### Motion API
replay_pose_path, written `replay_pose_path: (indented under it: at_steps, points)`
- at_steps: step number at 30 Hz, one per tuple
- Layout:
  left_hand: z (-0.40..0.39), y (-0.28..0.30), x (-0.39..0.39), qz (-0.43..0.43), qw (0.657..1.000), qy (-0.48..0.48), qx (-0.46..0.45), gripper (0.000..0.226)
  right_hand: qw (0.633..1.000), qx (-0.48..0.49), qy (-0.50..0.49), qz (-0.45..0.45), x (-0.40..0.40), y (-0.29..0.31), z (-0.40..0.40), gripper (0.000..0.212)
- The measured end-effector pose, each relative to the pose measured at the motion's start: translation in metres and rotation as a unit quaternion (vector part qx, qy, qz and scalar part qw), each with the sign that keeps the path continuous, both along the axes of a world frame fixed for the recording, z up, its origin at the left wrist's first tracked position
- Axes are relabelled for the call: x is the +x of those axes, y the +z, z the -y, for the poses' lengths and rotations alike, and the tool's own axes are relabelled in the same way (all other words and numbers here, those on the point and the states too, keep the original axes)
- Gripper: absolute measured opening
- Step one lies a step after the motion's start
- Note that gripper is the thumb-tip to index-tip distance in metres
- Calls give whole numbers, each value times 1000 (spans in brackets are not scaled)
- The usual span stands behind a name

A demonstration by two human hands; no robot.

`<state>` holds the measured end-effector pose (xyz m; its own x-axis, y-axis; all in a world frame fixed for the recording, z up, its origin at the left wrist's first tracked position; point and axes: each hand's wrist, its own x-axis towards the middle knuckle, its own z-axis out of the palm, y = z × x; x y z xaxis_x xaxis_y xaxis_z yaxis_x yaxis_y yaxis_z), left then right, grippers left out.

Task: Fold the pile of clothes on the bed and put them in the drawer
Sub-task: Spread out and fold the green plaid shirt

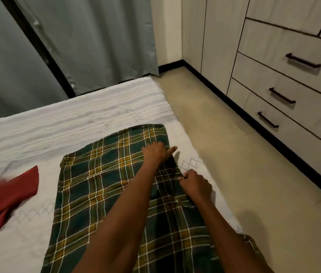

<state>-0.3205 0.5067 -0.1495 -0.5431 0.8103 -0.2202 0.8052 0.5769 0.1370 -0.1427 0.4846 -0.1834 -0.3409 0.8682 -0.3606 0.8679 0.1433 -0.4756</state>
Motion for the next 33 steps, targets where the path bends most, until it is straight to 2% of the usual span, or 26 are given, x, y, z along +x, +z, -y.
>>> replay_pose_path:
  at_steps: [2, 4, 6, 9, 12, 14, 17, 18, 19, 21, 24, 27, 29, 32, 33]
  points:
    - [-17, -8, 7, -42, 999, 7, -18, 72, 1000, 16, -3, -2, -2, -4, 3, 29]
    - [-26, -7, 9, -35, 999, 18, -17, 55, 1000, 17, -6, -7, -2, -6, 3, 32]
    - [-30, -4, 5, 3, 999, 40, 8, 39, 1000, 14, -4, -14, 1, -3, 3, 34]
    - [-24, -4, -6, 122, 980, 110, 109, 34, 999, 23, 3, -48, 6, 5, 6, 33]
    - [-4, -3, -16, 283, 911, 183, 238, 31, 987, 76, 24, -140, 2, 17, 21, 27]
    - [15, 4, -26, 356, 851, 229, 311, 27, 977, 133, 58, -157, -12, 32, 41, 27]
    - [45, 5, -50, 418, 742, 343, 396, 33, 965, 181, 118, -148, -39, 50, 79, 31]
    - [58, 3, -61, 419, 713, 380, 413, 36, 961, 185, 139, -151, -49, 54, 94, 33]
    - [71, -2, -70, 411, 703, 406, 415, 39, 957, 190, 158, -151, -59, 54, 107, 35]
    - [96, -15, -85, 390, 723, 427, 378, 37, 951, 195, 196, -139, -78, 48, 129, 36]
    - [127, -24, -89, 353, 762, 421, 342, 36, 956, 92, 257, -102, -99, 36, 148, 46]
    - [142, -22, -93, 310, 815, 323, 368, 46, 959, 12, 262, -111, -105, 23, 149, 52]
    - [143, -21, -100, 281, 852, 239, 372, 36, 959, 8, 254, -128, -105, 17, 146, 55]
    - [139, -18, -106, 256, 857, 227, 384, 34, 956, 15, 251, -149, -109, 13, 141, 56]
    - [139, -18, -108, 231, 873, 221, 369, 35, 955, 9, 253, -154, -110, 13, 139, 55]
